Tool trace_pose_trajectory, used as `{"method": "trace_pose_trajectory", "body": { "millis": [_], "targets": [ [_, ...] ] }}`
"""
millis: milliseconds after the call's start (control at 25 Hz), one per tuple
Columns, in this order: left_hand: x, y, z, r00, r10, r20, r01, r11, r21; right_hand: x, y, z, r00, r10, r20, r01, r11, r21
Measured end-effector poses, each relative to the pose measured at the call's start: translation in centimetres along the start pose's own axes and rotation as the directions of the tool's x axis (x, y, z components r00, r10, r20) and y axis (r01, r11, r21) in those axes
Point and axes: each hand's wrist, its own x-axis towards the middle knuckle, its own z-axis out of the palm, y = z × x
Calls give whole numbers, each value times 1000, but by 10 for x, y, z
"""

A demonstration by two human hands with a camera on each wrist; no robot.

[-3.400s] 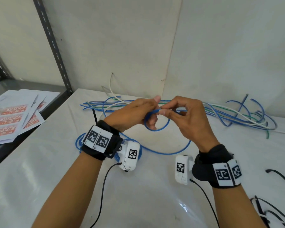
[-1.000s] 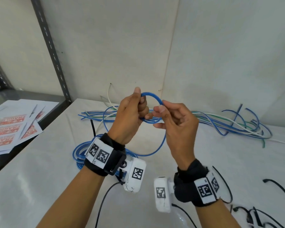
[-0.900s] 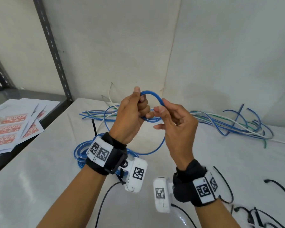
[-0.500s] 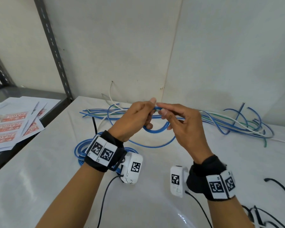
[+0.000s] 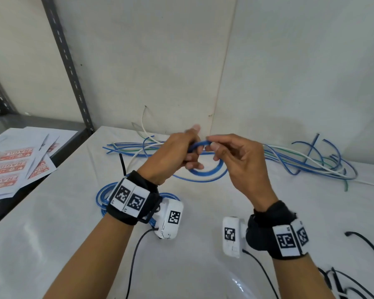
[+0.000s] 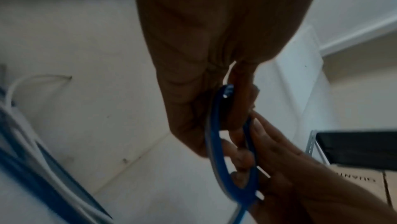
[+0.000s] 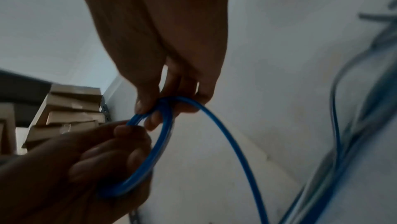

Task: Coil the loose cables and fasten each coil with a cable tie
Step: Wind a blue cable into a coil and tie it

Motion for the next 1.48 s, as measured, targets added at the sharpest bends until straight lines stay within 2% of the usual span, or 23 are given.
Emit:
{"method": "trace_pose_trajectory", "body": {
  "millis": [80, 120, 240, 360, 440, 520, 600, 680, 760, 840, 880, 1040, 1240, 1360, 1400, 1480],
  "targets": [
    [-4, -3, 3, 995, 89, 38, -95, 974, 206, 0, 0, -6, 996, -7, 92, 16, 996, -90],
    [-5, -4, 5, 988, 149, 34, -153, 963, 220, 0, -1, -6, 996, -5, 84, 12, 996, -90],
    [-3, -4, 4, 972, 229, -54, -222, 969, 112, -1, -3, -2, 999, 18, -40, -19, 1000, -9],
    [-2, -1, 4, 961, 244, -130, -248, 968, -19, -4, -6, 8, 988, 46, -144, -40, 998, 50],
    [-1, 1, 5, 954, 239, -180, -264, 955, -133, -8, -8, 20, 984, 49, -170, -34, 995, 90],
    [-1, 2, 4, 954, 200, -224, -256, 931, -262, -9, -10, 28, 985, 41, -168, -18, 991, 136],
    [0, 4, 2, 971, 140, -192, -194, 932, -305, -6, -12, 24, 986, 6, -165, 17, 991, 136],
    [-2, 7, 0, 991, 77, -106, -97, 976, -197, -2, -11, 11, 994, -32, -105, 39, 997, 71],
    [-7, 9, 1, 999, 34, -12, -34, 999, -1, 0, -10, -4, 999, -36, 27, 37, 999, -31],
    [-11, 9, 6, 996, 60, 59, -68, 986, 150, -1, -11, -9, 992, -21, 124, 33, 995, -94],
    [-13, 9, 7, 995, 82, 63, -91, 982, 165, -2, -12, -9, 991, -16, 134, 28, 996, -89],
    [-10, 8, 4, 987, 154, -49, -155, 988, -14, 0, -10, -2, 999, 47, -10, -46, 996, 76],
    [-5, 9, 2, 954, 200, -225, -253, 938, -239, -8, -8, 23, 994, 52, -95, -37, 988, 152],
    [-4, 10, 4, 972, 151, -182, -205, 920, -334, -7, -11, 28, 982, 27, -184, 2, 987, 158],
    [-4, 10, 2, 982, 119, -148, -161, 932, -324, -5, -11, 22, 983, 16, -185, 11, 989, 144],
    [-3, 10, -1, 996, 63, -69, -77, 974, -215, -1, -9, 4, 995, -20, -100, 22, 999, 25]
  ]
}}
